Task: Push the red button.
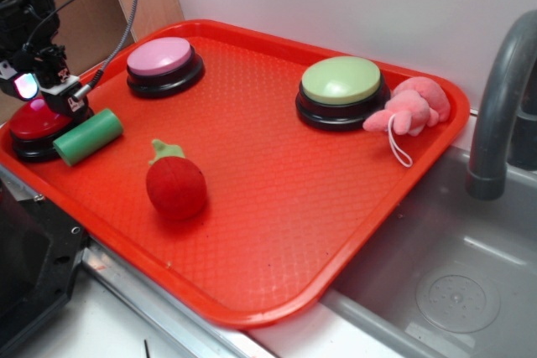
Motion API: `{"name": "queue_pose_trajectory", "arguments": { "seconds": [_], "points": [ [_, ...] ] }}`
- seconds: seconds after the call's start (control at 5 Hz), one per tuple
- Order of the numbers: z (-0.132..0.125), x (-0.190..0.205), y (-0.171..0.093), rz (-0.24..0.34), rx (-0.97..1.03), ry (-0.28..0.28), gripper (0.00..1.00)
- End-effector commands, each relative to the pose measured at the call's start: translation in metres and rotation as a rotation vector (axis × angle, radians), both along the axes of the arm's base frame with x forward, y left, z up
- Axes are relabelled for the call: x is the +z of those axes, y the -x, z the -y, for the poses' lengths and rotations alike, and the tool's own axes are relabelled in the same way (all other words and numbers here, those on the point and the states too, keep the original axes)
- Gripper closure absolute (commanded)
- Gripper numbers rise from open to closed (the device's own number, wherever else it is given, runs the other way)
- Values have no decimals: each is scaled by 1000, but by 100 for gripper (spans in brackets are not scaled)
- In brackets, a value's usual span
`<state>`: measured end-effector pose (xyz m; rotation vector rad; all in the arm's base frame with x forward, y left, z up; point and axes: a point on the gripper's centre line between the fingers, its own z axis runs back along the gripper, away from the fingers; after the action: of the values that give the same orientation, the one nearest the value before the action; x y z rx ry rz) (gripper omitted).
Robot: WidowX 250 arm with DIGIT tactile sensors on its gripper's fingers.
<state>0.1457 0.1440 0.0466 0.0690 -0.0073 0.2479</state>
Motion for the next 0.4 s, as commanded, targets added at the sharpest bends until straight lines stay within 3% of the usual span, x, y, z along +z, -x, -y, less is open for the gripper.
{"name": "queue_pose_trajectory", "arguments": {
  "seconds": [0.0, 0.2],
  "points": [
    [5, 16, 6, -18, -19, 50, 0],
    [11, 31, 5, 0, -3, 34, 0]
  ]
}}
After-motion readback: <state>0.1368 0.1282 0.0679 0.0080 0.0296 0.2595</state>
